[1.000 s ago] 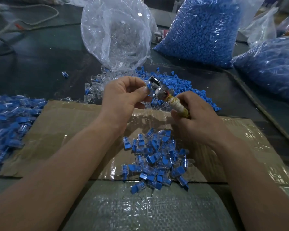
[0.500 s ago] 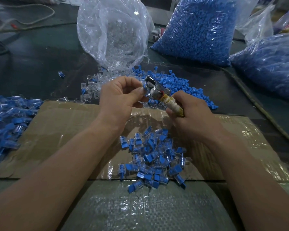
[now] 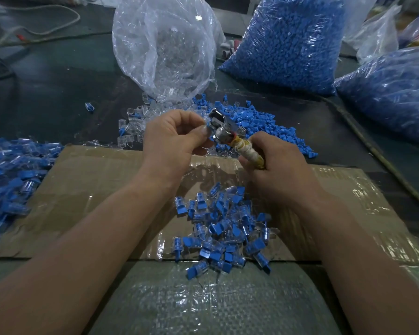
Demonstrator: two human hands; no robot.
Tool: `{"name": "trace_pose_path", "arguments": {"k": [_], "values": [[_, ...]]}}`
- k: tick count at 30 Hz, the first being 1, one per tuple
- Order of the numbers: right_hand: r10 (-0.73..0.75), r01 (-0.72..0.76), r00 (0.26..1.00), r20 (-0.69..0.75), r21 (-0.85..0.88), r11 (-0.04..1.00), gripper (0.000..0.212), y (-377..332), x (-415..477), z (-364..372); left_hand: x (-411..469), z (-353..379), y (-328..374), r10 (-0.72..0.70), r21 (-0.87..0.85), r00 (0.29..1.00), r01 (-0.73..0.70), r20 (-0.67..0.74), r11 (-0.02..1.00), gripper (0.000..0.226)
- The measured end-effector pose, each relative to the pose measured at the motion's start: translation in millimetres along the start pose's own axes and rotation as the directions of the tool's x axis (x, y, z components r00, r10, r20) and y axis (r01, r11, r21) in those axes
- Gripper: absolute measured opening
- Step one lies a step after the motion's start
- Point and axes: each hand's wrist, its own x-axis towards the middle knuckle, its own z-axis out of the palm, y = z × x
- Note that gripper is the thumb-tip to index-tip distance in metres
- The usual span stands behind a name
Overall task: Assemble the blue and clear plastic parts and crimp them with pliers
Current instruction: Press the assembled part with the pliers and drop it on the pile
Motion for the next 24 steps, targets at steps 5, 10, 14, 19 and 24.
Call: {"name": "trace_pose_path", "arguments": {"k": [5,10,14,19,24], "values": [[0.051,-0.05,0.997,-0.061,0.018,0.999,0.015,6.2,0.1,-3.5,3.0,-5.6,2.8,-0.051,-0.034,0.999,0.051,-0.003,0.998,0.016],[0.116,-0.116,0.99,-0.084,0.007,0.993,0.015,13.8,-0.3,-10.3,5.8,-13.6,8.8,-0.155,-0.033,0.978,0.161,0.143,0.986,0.012],[0.126,-0.126,0.992,-0.019,-0.042,0.991,0.023,14.9,-0.3,-11.7,1.5,-15.1,14.0,-0.207,0.027,0.915,0.211,0.347,0.977,0.005],[0.139,-0.132,0.987,0.076,-0.085,0.988,0.041,10.3,0.6,-11.2,0.4,-15.1,17.4,-0.269,0.141,0.802,0.229,0.534,0.963,0.008],[0.146,-0.124,0.978,0.147,-0.15,0.981,0.053,9.2,2.6,-10.4,-0.3,-16.5,17.6,-0.332,0.261,0.636,0.206,0.697,0.943,0.012]]}}
